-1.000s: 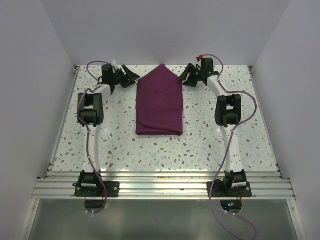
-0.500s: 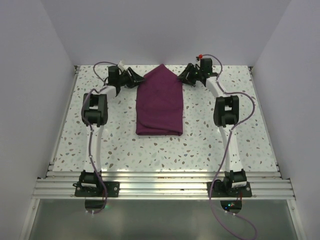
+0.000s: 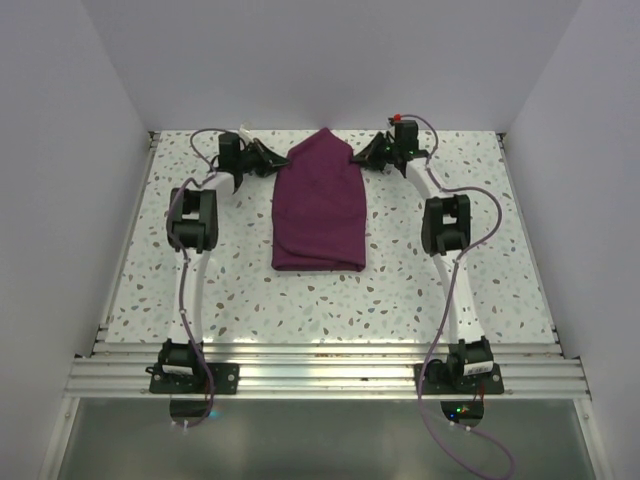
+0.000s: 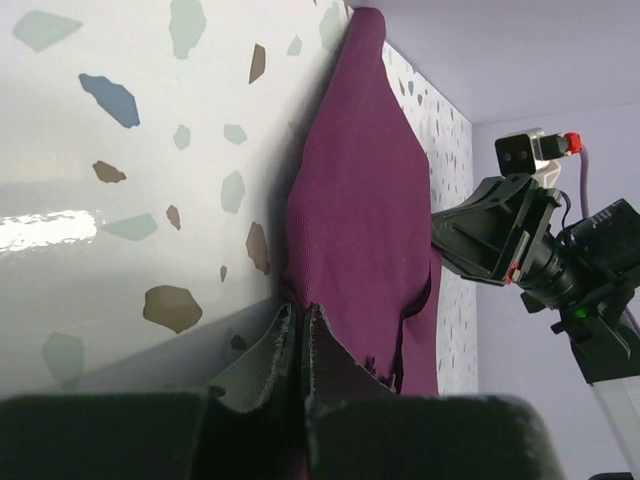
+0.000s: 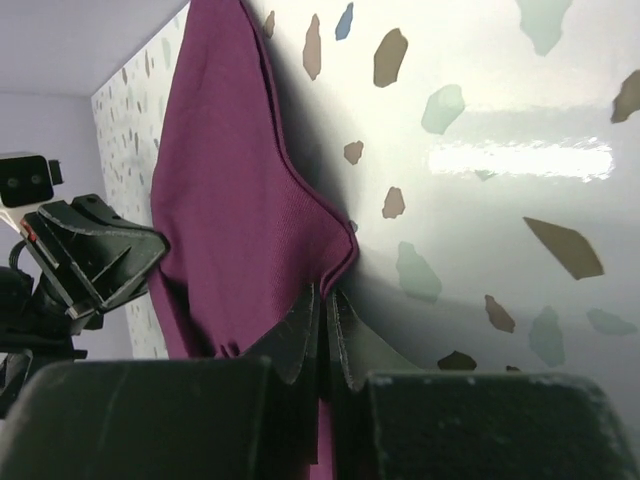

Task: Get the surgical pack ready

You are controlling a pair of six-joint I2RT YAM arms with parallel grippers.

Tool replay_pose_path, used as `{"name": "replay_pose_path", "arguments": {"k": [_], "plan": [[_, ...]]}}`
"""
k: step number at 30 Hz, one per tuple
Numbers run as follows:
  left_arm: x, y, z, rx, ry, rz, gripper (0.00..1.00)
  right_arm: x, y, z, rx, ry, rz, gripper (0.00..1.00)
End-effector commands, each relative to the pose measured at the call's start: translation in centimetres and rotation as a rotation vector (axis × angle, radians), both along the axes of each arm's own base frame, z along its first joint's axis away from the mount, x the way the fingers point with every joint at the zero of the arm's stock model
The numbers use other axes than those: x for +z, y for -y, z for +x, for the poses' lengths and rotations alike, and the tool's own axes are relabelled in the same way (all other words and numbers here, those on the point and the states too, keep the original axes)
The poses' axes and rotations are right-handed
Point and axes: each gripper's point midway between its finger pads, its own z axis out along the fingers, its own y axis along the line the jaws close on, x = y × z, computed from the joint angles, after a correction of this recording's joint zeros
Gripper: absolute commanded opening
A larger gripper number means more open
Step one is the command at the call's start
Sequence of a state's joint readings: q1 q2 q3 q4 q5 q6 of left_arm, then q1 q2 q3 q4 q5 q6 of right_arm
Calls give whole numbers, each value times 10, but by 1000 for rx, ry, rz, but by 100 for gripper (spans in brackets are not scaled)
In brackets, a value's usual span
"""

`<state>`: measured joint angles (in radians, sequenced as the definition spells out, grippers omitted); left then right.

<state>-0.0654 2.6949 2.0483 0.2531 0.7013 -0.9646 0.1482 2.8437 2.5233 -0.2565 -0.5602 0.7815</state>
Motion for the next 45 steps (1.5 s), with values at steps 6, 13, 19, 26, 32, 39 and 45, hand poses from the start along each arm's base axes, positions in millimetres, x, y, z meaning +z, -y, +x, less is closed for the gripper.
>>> {"name": "replay_pose_path", "arguments": {"k": [6,13,19,26,32,39,45], "plan": [[101,-9,-9,-24,144,54,0,85,-14,-26,38,7,69,0],[105,-9,-68,-97,85,164,0,121,-15,-73,100,-64,62,0],[101,-11,-125,-146,28,240,0,130,-7,-113,145,-102,14,0],[106,-5,-178,-193,3,272,0,124,1,-172,194,-192,-15,0],[114,-3,-214,-211,-8,269,0,119,8,-214,224,-233,-35,0],[115,-3,-251,-232,-30,286,0,105,13,-246,257,-286,-52,0],[96,1,-283,-266,-77,283,0,97,18,-262,282,-304,-83,0]]}}
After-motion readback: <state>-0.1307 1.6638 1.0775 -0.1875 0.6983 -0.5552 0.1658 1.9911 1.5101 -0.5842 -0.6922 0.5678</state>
